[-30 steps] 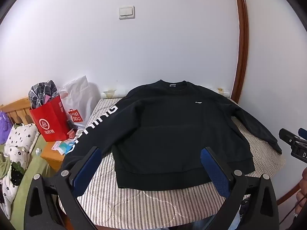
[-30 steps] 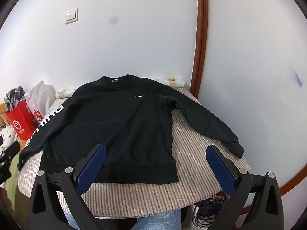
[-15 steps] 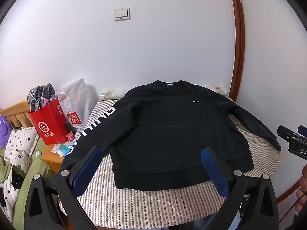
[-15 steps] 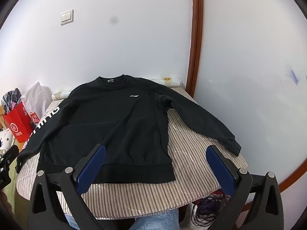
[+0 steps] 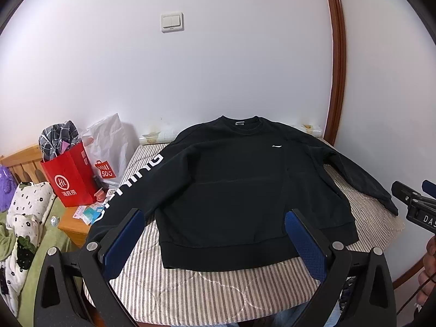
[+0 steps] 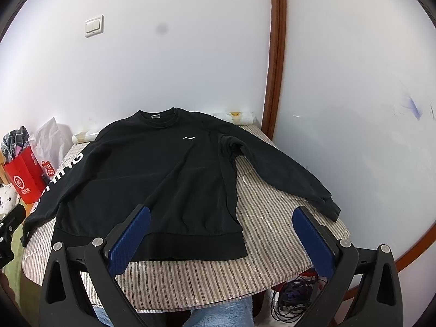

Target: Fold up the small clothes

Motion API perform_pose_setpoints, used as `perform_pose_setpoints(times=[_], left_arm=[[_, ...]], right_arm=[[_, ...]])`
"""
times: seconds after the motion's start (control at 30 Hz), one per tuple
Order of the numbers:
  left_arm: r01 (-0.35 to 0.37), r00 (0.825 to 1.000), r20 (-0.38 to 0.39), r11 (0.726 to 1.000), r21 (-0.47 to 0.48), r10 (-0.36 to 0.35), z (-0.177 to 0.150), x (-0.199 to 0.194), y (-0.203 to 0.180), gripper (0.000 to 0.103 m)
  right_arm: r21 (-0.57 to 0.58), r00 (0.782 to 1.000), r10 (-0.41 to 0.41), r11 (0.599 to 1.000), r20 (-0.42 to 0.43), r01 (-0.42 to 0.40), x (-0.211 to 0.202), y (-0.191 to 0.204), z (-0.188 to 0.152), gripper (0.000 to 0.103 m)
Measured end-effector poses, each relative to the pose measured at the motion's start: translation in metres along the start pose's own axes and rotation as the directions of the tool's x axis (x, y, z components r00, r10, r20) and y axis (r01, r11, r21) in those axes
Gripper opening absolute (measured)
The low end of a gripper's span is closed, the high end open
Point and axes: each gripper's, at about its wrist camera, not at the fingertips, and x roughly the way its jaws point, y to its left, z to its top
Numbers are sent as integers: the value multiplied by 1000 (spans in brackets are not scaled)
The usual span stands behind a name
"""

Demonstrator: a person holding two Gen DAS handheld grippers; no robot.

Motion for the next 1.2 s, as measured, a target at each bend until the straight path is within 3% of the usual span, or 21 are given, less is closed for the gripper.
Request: perform_pose_setpoints(times=[1.2], left_arm=[[-4,1000,10,1000,-7,4,-2,-6,-1,103]], right_arm=[[-5,1000,1,1000,18,-1,-7,0,-4,102]])
